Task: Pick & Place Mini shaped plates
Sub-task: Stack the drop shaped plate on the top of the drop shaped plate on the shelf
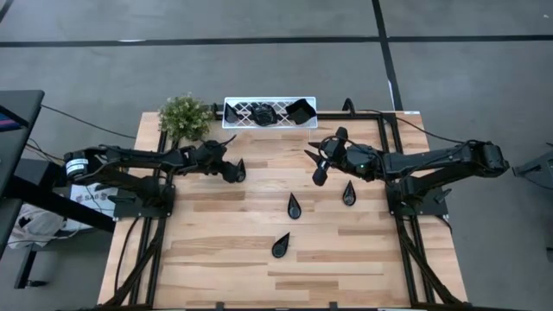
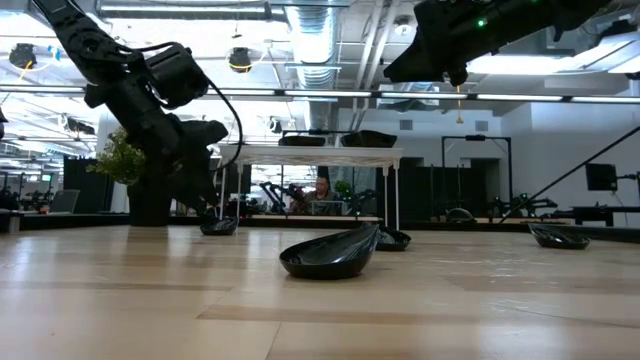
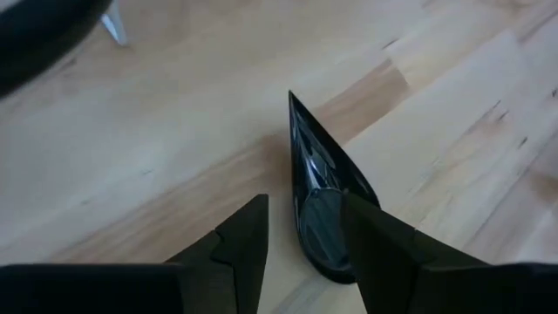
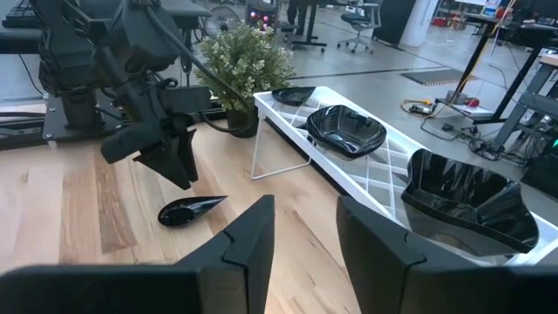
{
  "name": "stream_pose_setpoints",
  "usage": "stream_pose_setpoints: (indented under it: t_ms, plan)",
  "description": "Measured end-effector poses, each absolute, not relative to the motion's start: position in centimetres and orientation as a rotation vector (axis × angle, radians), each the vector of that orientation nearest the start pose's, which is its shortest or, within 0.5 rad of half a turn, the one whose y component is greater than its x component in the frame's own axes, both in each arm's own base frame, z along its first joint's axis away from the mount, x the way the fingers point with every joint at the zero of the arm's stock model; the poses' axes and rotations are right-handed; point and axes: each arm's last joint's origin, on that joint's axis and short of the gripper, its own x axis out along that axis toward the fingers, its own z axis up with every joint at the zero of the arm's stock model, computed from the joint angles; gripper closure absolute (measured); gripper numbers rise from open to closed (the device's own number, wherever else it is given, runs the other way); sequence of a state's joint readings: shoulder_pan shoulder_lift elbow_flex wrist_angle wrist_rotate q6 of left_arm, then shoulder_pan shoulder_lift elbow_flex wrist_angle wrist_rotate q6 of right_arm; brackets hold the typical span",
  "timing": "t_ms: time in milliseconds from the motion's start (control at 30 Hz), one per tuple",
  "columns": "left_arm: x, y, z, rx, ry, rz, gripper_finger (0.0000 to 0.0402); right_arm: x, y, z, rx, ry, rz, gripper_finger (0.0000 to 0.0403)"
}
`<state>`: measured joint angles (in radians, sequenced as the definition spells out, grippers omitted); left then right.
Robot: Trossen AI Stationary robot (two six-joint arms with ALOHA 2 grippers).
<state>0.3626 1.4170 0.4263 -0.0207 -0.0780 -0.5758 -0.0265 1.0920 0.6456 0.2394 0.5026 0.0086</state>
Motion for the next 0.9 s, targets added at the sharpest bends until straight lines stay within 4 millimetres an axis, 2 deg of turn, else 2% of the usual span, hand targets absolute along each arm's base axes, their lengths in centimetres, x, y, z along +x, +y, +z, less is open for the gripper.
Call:
stream_pose_setpoints:
  t_ms: [367,900]
  plan:
    - [20.5,7.9,9.2,-0.660,0.922,0.696,0.0258,23.6,-2.0,26.7,-0.041,0.201,-0.528,0.0282]
    - [20.7,8.0,8.4,-0.667,0.943,0.699,0.0262,23.6,-2.0,26.7,-0.040,0.201,-0.527,0.0282]
